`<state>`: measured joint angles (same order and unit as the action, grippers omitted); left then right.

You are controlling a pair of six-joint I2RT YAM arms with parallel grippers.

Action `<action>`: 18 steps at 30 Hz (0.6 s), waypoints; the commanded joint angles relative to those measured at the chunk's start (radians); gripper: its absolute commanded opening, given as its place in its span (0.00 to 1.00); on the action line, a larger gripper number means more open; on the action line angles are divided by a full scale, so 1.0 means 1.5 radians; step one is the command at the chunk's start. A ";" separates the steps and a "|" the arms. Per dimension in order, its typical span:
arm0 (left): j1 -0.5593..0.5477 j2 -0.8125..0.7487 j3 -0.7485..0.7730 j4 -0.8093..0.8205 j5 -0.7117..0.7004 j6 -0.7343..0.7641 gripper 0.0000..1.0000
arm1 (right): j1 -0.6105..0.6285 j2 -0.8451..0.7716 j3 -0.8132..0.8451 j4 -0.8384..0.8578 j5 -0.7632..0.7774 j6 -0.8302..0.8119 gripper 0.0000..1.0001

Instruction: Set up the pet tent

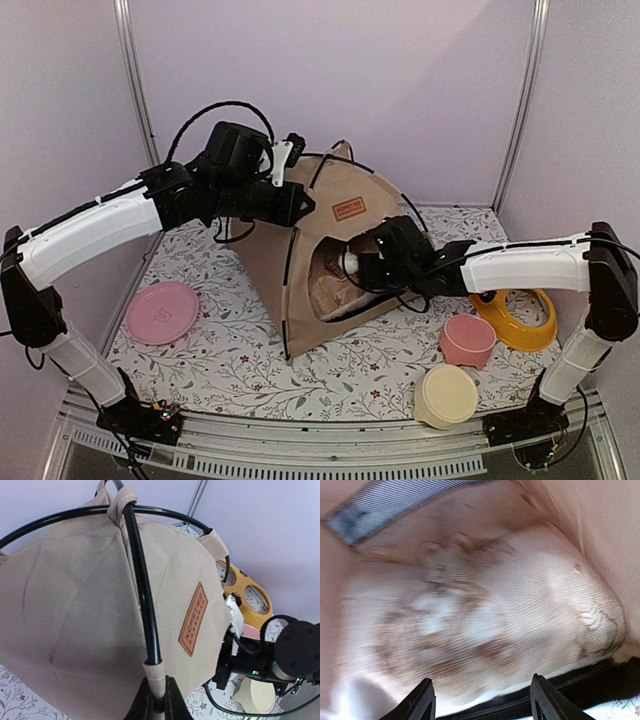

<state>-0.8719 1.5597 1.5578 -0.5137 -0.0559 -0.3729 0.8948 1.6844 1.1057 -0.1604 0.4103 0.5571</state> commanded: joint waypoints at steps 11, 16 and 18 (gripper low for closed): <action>0.007 -0.015 -0.028 0.039 -0.020 -0.016 0.00 | -0.038 0.040 0.043 0.185 -0.126 -0.014 0.56; 0.026 -0.027 -0.060 0.070 -0.048 -0.047 0.00 | -0.025 0.097 0.039 0.160 -0.130 0.004 0.50; 0.033 -0.032 -0.073 0.087 -0.055 -0.054 0.00 | -0.004 0.111 -0.003 0.168 -0.129 0.025 0.50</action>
<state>-0.8513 1.5459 1.4876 -0.4259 -0.1051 -0.4202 0.8467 1.8210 1.1561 0.0532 0.2367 0.5507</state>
